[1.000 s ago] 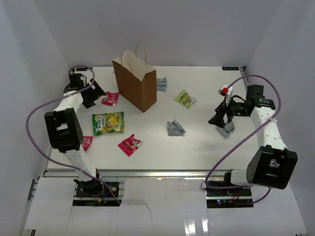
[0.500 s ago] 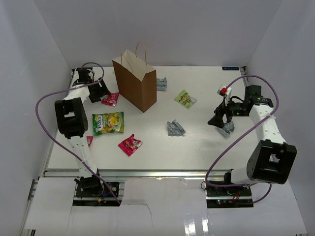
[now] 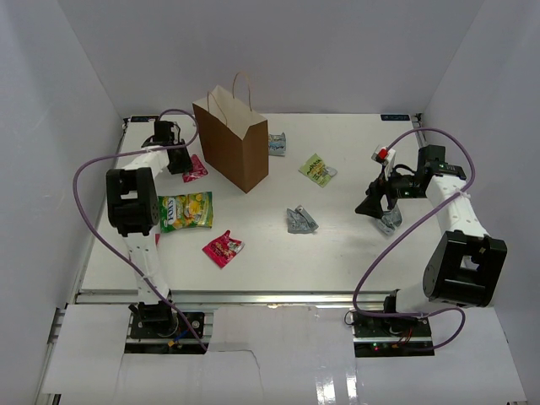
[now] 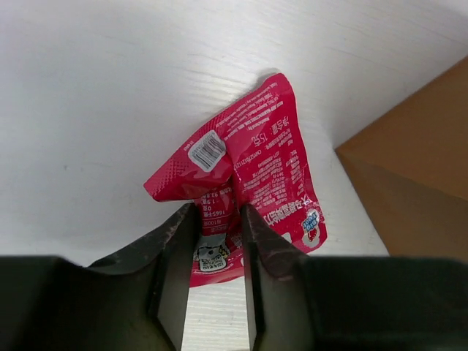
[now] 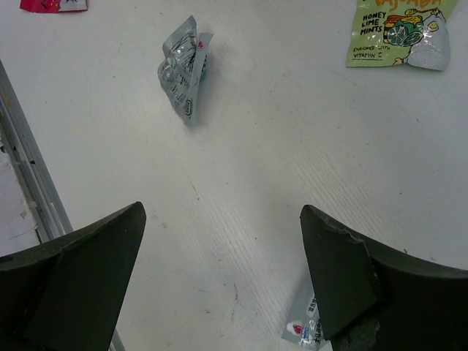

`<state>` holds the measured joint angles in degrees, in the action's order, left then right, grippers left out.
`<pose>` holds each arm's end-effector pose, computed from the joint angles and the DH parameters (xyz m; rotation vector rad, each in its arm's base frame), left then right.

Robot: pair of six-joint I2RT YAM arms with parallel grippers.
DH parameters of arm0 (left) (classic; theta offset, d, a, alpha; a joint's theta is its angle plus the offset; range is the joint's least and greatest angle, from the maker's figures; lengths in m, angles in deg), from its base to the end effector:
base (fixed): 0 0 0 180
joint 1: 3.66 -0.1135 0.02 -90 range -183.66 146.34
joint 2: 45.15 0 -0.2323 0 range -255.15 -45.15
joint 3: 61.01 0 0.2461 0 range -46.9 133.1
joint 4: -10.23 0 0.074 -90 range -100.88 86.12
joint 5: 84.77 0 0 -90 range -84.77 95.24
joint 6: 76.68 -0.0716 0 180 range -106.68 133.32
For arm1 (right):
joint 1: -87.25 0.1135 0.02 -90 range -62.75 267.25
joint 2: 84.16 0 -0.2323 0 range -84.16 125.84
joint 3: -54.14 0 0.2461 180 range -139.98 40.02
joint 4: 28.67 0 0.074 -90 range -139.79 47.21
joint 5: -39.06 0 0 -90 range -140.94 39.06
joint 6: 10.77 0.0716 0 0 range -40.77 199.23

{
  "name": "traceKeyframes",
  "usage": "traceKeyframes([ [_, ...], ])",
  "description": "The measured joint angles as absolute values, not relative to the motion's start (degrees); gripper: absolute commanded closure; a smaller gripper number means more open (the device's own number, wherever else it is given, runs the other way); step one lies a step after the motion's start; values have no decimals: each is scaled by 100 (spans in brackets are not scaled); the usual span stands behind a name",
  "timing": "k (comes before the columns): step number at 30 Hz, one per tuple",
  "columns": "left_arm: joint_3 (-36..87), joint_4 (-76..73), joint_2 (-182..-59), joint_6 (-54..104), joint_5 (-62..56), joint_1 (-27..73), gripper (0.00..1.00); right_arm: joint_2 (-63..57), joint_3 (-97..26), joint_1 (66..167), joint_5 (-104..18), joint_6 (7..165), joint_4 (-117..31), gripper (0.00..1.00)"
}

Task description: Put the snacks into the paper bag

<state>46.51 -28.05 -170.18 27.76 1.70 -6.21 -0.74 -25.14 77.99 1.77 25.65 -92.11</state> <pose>0.4696 0.0165 0.1094 -0.3527 2.5250 -0.1594 0.2891 0.0106 0.2180 -1.0529 1.9997 0.7185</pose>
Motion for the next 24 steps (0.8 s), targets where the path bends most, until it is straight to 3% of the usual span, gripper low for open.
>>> traceKeyframes([
  [5,4257,-2593,-16788,2861,452,-623,84,-72,-2514,7799,197,2571,-9215,7],
  [13,2955,-2481,-15591,3288,695,-689,100,-43,-2556,7799,234,2587,-9222,7],
  [24,2349,-2171,-12450,4439,612,-693,100,-41,-2593,7799,330,2628,-9222,7],
])
